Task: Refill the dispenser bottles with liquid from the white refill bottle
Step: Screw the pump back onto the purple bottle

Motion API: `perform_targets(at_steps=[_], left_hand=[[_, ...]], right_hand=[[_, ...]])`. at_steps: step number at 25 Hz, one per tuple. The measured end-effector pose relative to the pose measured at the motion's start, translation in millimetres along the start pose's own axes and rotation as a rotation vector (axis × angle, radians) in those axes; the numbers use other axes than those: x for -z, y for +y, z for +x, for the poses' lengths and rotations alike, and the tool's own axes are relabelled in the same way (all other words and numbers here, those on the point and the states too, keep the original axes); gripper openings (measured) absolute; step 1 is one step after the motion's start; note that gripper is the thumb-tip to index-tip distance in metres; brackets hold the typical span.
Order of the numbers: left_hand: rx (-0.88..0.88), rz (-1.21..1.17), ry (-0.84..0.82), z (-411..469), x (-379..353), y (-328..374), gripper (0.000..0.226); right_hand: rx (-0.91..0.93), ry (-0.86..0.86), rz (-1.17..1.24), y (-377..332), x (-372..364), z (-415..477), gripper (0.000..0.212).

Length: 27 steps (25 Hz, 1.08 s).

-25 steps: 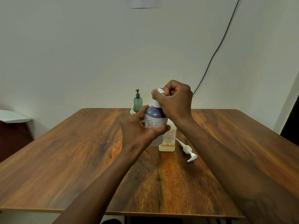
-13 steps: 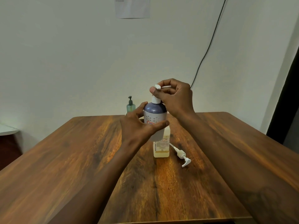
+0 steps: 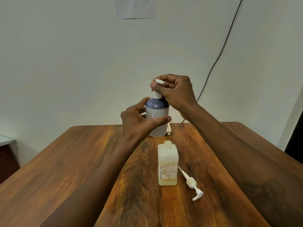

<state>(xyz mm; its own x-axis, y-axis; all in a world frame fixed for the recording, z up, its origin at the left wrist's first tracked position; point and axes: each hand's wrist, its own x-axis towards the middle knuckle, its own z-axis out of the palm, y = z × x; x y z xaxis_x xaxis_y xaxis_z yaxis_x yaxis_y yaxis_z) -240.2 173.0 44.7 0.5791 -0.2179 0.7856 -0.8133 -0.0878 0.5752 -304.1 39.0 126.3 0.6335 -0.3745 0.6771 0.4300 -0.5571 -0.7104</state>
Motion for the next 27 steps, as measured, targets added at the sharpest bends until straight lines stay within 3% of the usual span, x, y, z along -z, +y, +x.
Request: perform_targets(at_steps=[6,16,27], left_hand=[[0.086,0.040,0.017,59.9,-61.0,-60.8,0.082],[0.316,0.102,-0.147,90.8,-169.4,-222.3,0.091],[0.400,0.130,-0.278,86.5,-219.7,-288.7,0.089]], right_hand=[[-0.028,-0.194,-0.213,72.1,-5.2,61.8,0.054],[-0.167,-0.093,-0.359,258.2,-55.7,122.3,0.040],[-0.229,-0.073,-0.404,338.3,-74.9,126.9,0.036]])
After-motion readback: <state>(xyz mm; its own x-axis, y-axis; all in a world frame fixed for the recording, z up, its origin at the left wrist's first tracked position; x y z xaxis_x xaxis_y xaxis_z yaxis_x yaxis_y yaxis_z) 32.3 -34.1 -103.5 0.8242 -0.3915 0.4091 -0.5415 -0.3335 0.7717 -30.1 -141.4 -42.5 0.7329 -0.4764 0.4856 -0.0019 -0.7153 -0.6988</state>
